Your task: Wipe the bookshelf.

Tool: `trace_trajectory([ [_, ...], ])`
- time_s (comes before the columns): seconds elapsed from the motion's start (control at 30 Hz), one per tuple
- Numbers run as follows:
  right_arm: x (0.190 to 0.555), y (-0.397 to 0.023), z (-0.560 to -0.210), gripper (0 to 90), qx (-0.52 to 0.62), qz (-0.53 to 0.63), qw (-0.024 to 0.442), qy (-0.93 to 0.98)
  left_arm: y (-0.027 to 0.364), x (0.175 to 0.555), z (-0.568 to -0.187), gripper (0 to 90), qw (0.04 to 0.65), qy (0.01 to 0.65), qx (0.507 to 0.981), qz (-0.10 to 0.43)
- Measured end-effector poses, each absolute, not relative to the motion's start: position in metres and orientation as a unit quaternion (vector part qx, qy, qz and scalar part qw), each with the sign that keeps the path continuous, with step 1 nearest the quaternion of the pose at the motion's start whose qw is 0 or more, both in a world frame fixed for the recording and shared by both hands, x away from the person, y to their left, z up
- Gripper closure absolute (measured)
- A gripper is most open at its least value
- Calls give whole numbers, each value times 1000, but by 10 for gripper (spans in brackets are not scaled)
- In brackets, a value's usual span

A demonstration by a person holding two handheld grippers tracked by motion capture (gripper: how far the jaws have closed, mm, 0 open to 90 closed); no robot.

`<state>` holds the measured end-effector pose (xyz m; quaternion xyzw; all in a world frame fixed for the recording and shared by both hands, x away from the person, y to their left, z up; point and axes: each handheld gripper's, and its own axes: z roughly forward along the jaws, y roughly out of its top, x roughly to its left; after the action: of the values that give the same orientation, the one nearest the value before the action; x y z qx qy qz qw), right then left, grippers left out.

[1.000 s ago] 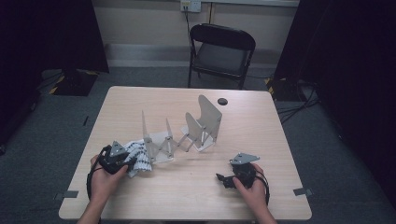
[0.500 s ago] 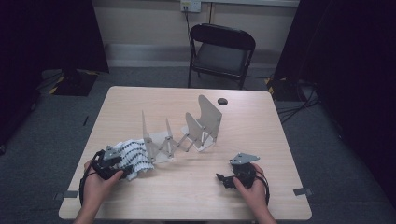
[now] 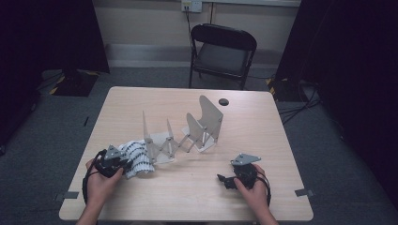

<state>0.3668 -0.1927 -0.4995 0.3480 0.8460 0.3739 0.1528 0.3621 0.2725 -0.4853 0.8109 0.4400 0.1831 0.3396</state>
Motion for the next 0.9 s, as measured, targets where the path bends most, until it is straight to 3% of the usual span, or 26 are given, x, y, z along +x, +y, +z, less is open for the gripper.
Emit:
trace_trajectory([
  [0.47,367,-193,-499,187,348,374,153,846,273,367,-436,816,376,411,806,201],
  [0.9,367,-193,-499,187,348,374,153,846,265,379,-364,814,392,375,805,239],
])
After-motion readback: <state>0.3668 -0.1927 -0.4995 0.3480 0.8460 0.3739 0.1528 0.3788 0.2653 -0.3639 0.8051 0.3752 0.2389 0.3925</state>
